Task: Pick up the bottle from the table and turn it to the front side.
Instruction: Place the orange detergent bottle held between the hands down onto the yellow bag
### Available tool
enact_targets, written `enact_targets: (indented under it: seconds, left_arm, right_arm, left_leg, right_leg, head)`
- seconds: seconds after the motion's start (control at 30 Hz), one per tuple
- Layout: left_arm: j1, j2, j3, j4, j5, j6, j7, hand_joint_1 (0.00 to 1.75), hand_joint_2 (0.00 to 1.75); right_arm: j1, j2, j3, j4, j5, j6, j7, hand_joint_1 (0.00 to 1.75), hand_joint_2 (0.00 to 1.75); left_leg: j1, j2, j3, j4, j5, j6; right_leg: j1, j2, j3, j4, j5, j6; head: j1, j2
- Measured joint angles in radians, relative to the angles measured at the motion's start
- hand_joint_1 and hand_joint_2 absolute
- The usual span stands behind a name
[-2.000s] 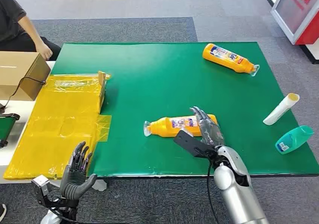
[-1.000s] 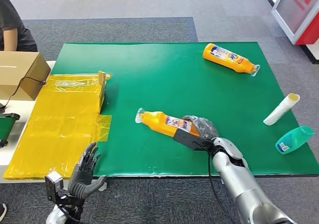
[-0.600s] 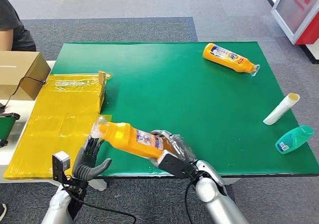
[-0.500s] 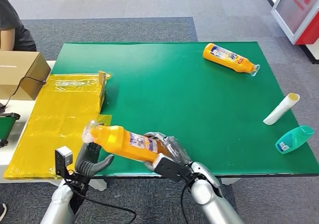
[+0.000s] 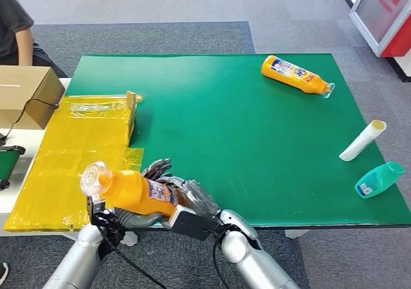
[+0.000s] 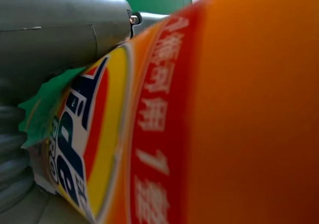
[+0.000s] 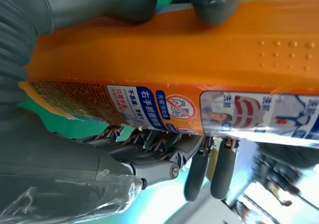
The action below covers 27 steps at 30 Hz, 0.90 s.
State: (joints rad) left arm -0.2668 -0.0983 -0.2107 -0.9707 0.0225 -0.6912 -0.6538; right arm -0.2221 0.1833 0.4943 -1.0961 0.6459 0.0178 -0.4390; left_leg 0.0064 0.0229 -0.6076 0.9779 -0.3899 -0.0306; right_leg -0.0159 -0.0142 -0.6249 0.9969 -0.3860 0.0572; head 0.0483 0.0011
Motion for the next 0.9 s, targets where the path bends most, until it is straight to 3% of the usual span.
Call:
enact_targets:
  seconds: [0.33,0.4,0.47,0.53,0.57,0.67,0.77,0.9]
  left_arm:
    - [-0.014,0.081,-0.088,-0.029,0.026,-0.038,-0.012,0.0,1.75]
    - [-0.009,0.086,-0.086,-0.042,0.024,-0.023,-0.012,0.17,1.75]
    - [-0.003,0.084,-0.085,-0.058,-0.001,0.025,-0.012,1.04,1.75]
    - [0.007,0.075,-0.083,-0.076,-0.04,0.092,-0.012,1.75,1.75]
    - [0.012,0.069,-0.082,-0.085,-0.058,0.123,-0.012,1.75,1.75]
    - [0.027,0.053,-0.078,-0.111,-0.109,0.196,-0.012,1.75,1.75]
    - [0.04,0.036,-0.078,-0.146,-0.22,0.323,0.006,1.75,1.75]
    - [0.056,0.01,-0.086,-0.206,-0.475,0.547,0.105,1.75,1.75]
  right_arm:
    - [-0.069,0.031,0.028,0.113,-0.011,-0.007,0.003,1.75,1.75]
    - [-0.078,0.036,0.03,0.128,-0.012,-0.009,0.006,1.45,1.75]
    - [-0.083,0.039,0.031,0.145,-0.007,-0.018,0.012,0.87,1.75]
    - [-0.083,0.041,0.03,0.16,0.001,-0.032,0.017,0.44,1.75]
    - [-0.082,0.041,0.03,0.165,0.005,-0.037,0.018,0.25,1.75]
    - [-0.078,0.041,0.028,0.172,0.013,-0.047,0.021,0.0,1.75]
    - [-0.068,0.042,0.015,0.174,0.028,-0.052,0.03,0.0,1.75]
    - [-0.04,0.041,-0.023,0.166,0.061,-0.056,0.047,0.0,1.75]
  left_leg:
    - [0.0,0.0,0.0,0.0,0.001,0.0]
    - [0.0,0.0,0.0,0.0,0.001,0.0]
    - [0.0,0.0,0.0,0.0,0.001,0.0]
    - [0.0,0.0,0.0,0.0,0.001,0.0]
    - [0.0,0.0,0.0,0.0,0.001,0.0]
    - [0.0,0.0,0.0,0.0,0.0,0.0]
    - [0.0,0.0,0.0,0.0,0.0,0.0]
    - [0.0,0.0,0.0,0.0,0.0,0.0]
  right_leg:
    - [0.0,0.0,0.0,0.0,0.0,-0.001]
    - [0.0,0.0,0.0,0.0,0.0,-0.001]
    - [0.0,0.0,0.0,0.0,0.0,0.0]
    - [0.0,0.0,0.0,0.0,0.0,0.0]
    - [0.0,0.0,0.0,0.0,0.0,0.0]
    - [0.0,0.0,-0.001,0.0,0.0,0.0]
    - [0.0,0.0,-0.001,0.0,0.0,0.0]
    - [0.0,0.0,-0.001,0.0,0.0,0.0]
  head:
    - [0.0,0.0]
    - [0.0,0.0]
    - [0.0,0.0]
    - [0.0,0.0]
    - [0.0,0.0]
    - [0.0,0.0]
    - [0.0,0.0]
    - [0.0,0.0]
